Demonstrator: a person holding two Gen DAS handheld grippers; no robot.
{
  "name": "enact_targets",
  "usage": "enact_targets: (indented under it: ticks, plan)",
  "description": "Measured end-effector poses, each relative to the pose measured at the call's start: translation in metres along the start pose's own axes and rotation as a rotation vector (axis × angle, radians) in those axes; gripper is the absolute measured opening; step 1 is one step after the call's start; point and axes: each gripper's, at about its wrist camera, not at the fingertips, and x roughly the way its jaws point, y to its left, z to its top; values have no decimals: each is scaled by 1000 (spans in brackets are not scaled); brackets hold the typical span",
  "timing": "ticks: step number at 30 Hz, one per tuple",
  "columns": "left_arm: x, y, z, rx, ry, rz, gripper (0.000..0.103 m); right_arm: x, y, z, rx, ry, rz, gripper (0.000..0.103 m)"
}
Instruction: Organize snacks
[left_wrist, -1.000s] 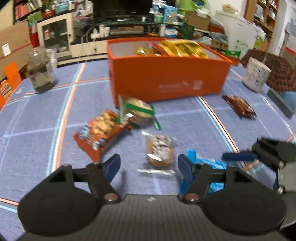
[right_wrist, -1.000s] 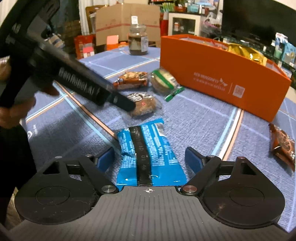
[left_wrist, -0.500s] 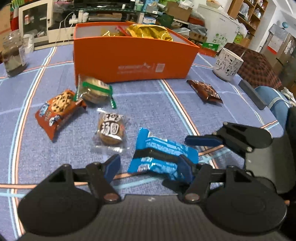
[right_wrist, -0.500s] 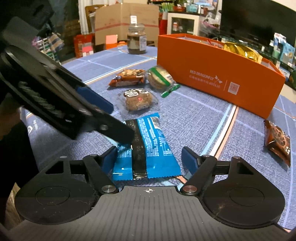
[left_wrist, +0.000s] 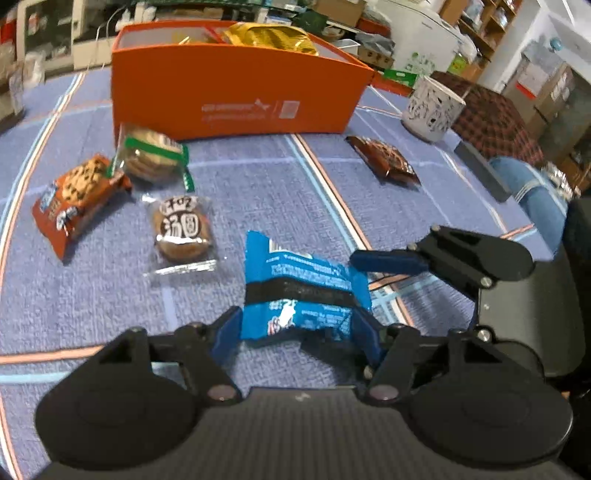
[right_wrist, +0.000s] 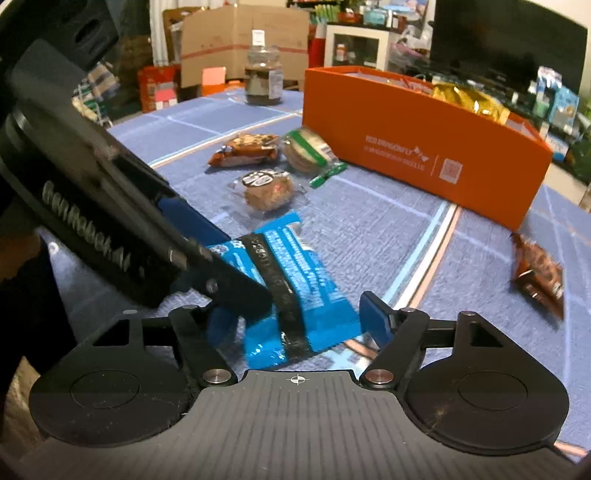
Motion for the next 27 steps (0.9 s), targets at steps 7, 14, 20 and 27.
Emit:
enact_targets:
  ticks: [7,14,20,27]
  plan:
    - [4,13,18,-40,-39,43,63,4,2,4,92,25,-32,71]
    - [-10,26,20,-127,-63,14,65,-9,5,4,186,18,-52,69]
    - [6,11,49,-97,-38,13,67,0,-3,10,295,25,-61,69]
    - [38,21,80,-62,63,-30,67,14,-10,20,281,27,-48,71]
